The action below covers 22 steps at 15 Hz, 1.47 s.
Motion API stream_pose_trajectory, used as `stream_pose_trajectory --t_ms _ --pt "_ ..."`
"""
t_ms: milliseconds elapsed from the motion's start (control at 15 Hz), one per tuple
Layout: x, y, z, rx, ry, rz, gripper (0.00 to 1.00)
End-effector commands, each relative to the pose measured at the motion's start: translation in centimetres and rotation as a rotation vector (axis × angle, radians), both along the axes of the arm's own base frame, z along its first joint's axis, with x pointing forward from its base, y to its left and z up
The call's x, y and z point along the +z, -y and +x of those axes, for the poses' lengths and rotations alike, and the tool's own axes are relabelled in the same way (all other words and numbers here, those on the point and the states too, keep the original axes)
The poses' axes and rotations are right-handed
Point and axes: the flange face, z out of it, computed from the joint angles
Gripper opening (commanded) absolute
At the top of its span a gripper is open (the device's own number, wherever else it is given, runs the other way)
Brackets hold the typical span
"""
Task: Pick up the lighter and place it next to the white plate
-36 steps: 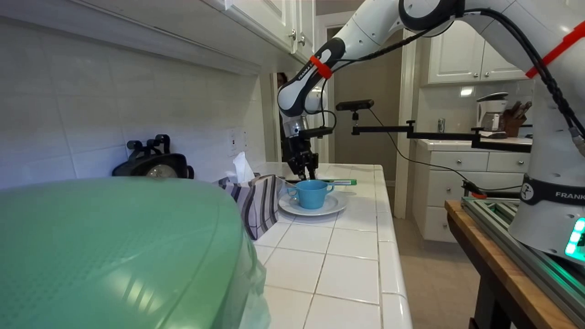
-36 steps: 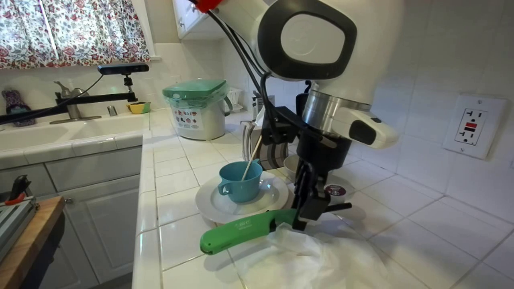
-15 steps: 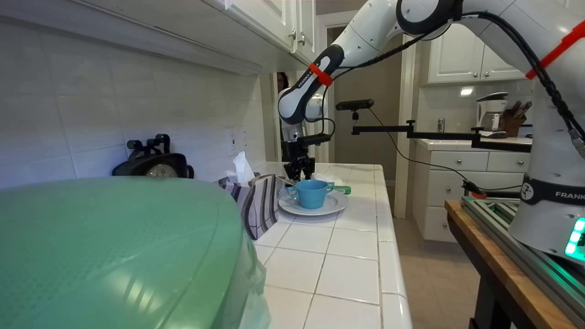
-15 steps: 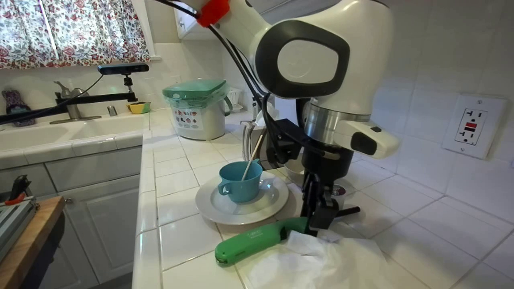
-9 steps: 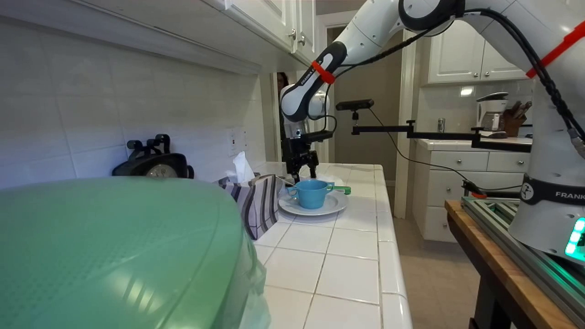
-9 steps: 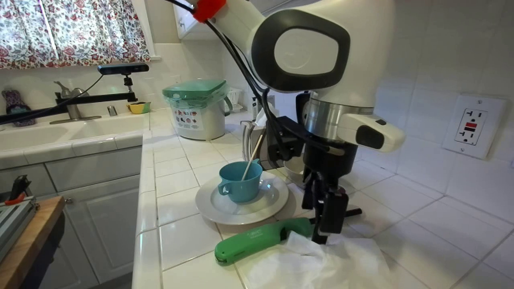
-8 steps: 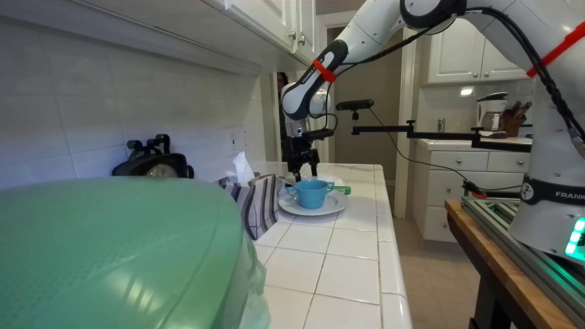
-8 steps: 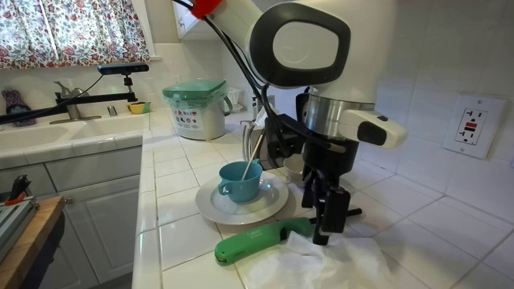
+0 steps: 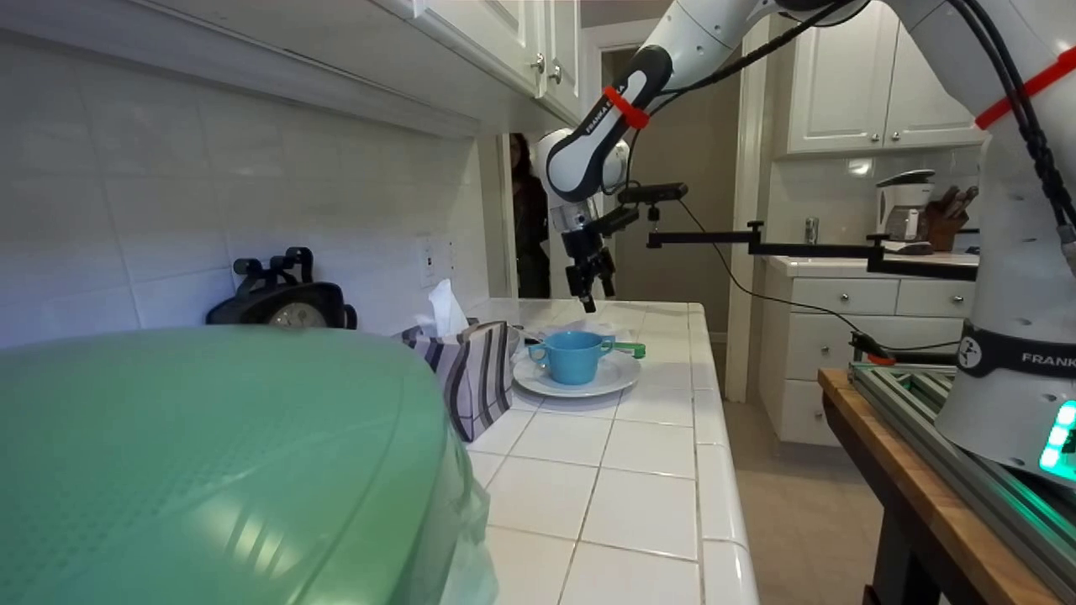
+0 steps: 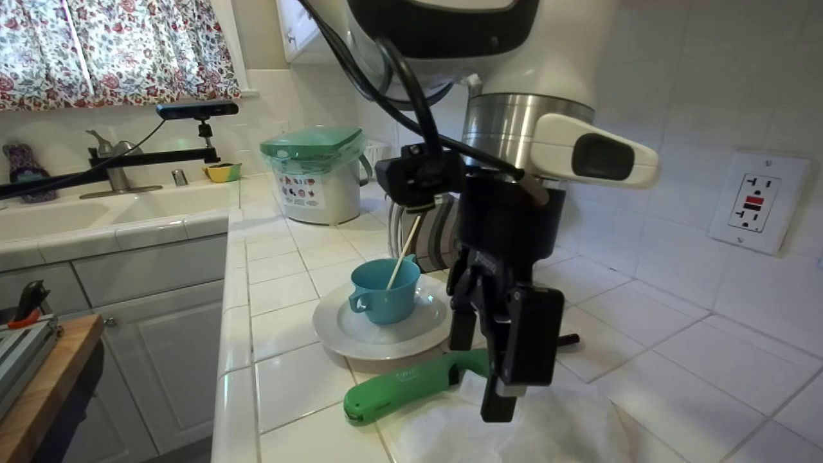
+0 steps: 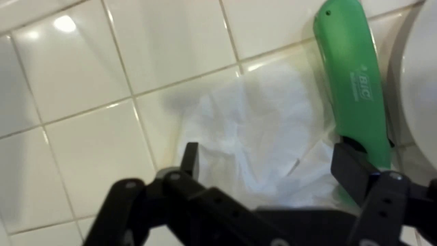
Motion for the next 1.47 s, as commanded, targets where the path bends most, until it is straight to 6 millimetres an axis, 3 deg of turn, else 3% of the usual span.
stream_pose_trajectory --t_ms 0,400,867,1133,1400 --pt "1.2 -0.6 -3.1 0.124 -0.006 -0.021 1.00" --pt "4.8 -1.2 -6.4 0.257 0.039 -0.008 1.00" --pt "12.9 -3.0 -9.6 0.416 0.093 0.032 1.00" --pt "16.8 -5.7 -9.9 0.457 0.092 0.068 1.00" --pt "19.5 -8.6 -9.2 0.472 0.057 0.086 1.00"
